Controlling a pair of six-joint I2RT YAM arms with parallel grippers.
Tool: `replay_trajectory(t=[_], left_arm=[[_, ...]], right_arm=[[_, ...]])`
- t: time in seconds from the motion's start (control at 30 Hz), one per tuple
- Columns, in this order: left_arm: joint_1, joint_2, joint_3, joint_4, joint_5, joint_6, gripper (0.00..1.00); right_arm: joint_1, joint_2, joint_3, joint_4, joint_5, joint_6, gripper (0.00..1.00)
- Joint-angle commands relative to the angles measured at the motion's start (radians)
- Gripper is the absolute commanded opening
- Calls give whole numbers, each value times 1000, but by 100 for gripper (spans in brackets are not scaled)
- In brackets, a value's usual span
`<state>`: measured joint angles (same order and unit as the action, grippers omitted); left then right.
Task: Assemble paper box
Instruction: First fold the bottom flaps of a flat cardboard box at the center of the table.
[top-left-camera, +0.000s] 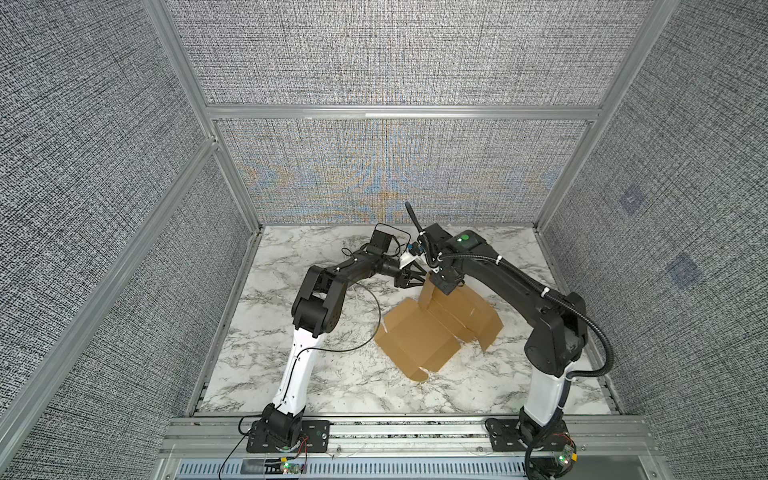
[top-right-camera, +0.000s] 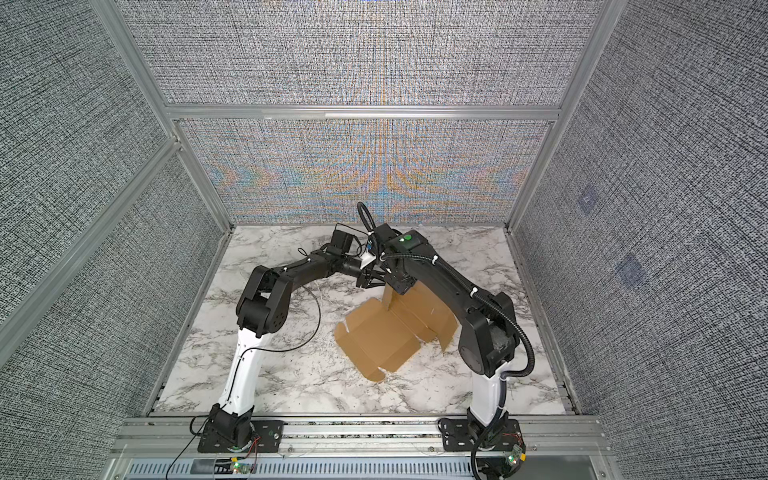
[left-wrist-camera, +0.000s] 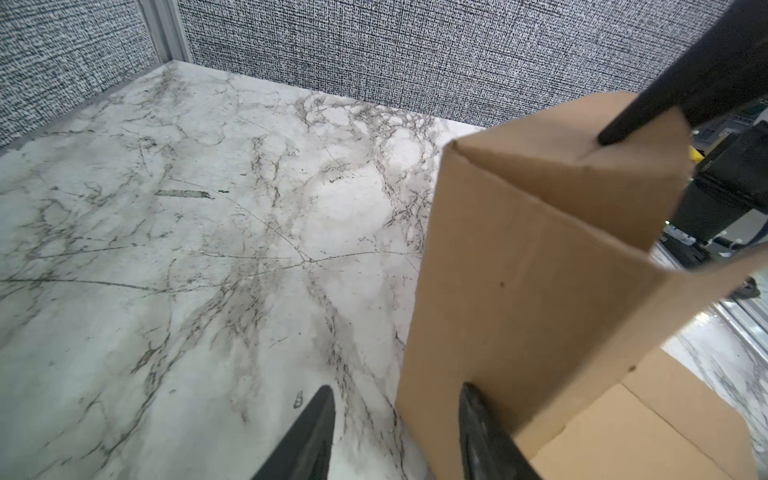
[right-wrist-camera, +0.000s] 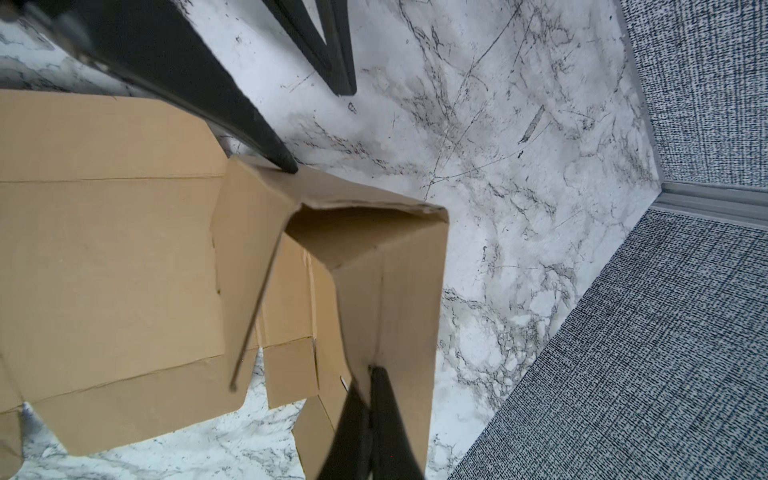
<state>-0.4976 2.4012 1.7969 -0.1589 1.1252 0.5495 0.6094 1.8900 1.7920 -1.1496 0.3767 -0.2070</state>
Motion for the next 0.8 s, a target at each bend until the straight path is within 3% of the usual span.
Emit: replay_trajectory(t=[0.0,0.5,0.67,0.77], left_arm=[[-3,-16,-11,17,13,15,51],[-10,-62,-104,37,28,56,52],[-18,-49,-73,-19,27,128,55],[-16,-38,-34,-114,38,233,55]], right_arm=[[3,5,-8,-24,-35,9,0],[8,3,-3,-25,-39,12,0],[9,3,-2,-26,-37,9,0],[10,4,-2,-27,-37,10,0]])
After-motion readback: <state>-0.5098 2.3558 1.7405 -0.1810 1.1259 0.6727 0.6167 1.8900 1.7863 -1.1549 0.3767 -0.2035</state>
